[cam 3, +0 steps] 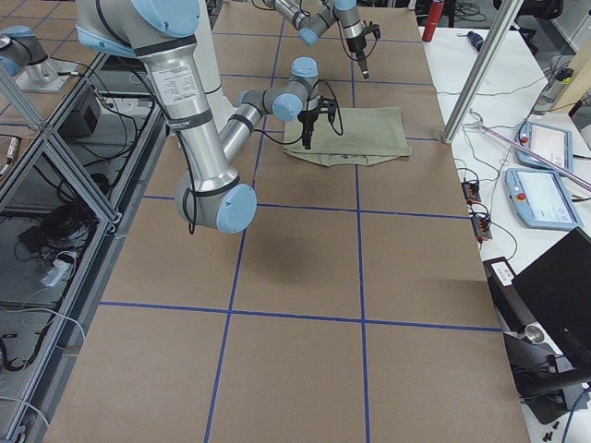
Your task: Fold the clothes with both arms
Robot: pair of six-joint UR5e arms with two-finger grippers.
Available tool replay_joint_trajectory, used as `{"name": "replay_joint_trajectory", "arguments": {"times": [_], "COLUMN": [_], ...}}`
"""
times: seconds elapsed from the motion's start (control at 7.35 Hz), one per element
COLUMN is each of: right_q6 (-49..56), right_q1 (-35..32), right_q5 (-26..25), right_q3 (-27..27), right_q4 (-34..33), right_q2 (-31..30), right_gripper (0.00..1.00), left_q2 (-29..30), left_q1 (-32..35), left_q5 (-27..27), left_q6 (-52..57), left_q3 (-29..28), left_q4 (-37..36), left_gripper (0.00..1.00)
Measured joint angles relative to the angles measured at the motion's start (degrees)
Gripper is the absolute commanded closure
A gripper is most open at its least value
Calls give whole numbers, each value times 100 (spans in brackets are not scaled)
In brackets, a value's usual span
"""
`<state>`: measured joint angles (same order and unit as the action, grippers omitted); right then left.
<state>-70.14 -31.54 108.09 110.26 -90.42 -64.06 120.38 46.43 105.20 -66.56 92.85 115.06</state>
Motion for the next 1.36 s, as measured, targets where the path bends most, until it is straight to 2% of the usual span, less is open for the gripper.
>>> {"name": "replay_joint_trajectory", "arguments": {"times": [0.41, 0.68, 0.95, 1.36], "right_q6": [1430, 1680, 1856, 1927], "right_q1": [321, 519, 792, 957], "right_q5": [-300, -418, -772, -1012], "right_q3": [-344, -820, -1137, -1347], "right_q4": [-63, -230, -641, -996], "right_q2": [328, 808, 1169, 1291], "right_gripper": [0, 0, 0, 0], "left_q2": [-368, -478, -526, -562], "left_q1": [-9, -17, -28, -58], "left_q5": [85, 88, 89, 89], "left_q6": [5, 3, -2, -40], "left_q3": [459, 482, 465, 442], "left_q4": [-78, -44, -20, -2], "left_gripper": [0, 0, 0, 0]}}
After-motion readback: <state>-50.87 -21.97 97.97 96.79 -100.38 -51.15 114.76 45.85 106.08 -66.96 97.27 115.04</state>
